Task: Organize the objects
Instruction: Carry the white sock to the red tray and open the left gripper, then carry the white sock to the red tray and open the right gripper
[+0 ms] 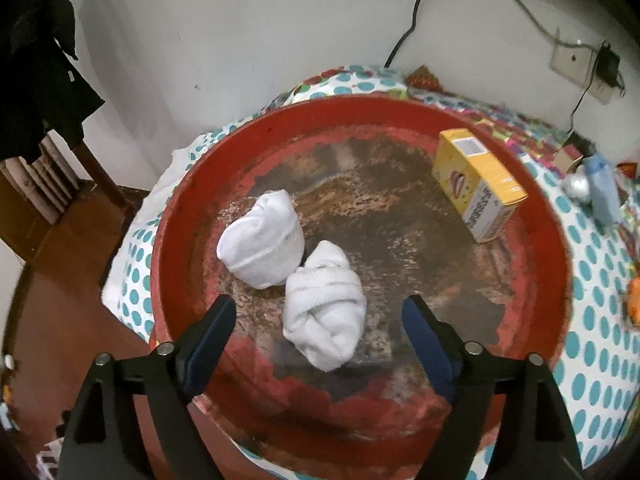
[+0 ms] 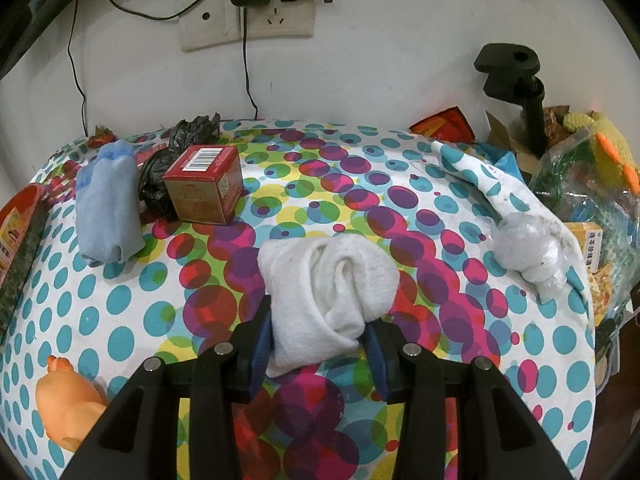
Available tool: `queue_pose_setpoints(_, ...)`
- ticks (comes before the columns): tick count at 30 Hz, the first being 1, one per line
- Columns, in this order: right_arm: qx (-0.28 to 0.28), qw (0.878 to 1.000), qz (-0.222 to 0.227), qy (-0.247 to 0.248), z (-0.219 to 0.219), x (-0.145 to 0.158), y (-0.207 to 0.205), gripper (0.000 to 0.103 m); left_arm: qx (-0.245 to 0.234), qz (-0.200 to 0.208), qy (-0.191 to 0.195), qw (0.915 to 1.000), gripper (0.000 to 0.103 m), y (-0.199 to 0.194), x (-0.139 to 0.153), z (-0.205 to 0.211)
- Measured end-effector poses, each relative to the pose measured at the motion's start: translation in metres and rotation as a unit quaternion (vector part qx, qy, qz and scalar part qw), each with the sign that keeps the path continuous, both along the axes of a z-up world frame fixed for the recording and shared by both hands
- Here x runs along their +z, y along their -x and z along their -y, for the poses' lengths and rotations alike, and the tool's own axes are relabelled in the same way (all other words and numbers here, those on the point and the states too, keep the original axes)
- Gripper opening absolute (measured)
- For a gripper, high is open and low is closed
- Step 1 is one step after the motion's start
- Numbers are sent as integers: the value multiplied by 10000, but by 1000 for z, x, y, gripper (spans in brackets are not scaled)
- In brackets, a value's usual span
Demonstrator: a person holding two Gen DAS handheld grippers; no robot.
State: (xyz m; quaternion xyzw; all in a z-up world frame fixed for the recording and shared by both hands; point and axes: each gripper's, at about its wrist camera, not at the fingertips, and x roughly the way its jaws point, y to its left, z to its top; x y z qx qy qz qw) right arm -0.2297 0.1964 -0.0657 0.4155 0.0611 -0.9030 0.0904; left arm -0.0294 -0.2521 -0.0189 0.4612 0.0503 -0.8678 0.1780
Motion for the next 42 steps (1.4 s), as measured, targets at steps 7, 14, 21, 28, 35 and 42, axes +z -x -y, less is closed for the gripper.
queue_pose_setpoints(7,-58,9997,-219,-70,-2,6,-6,41,125,-417,15,9990,93,-19,10,-2)
queue_pose_setpoints(14,-262,9995,-172,-38,-6,13,-12,41,304,-603,87,9977,98,-33,15,10)
queue_pose_setpoints(21,65,9986,-448,284,24,54,-40,41,316,-556,53,9979,99,-36,13,22)
queue_pose_setpoints(28,1020,9937,-327,325,107,69,-73,41,536,-638,-64,9965,100,-43,15,37)
queue_pose_setpoints(35,1912,9806,-228,362,186,71,-114,41,794,-664,-244,9943,100,-48,15,56)
queue_pose_setpoints(42,2497,9678,-48,306,248,65,-141,41,964,-731,-271,9923,100,-55,19,69)
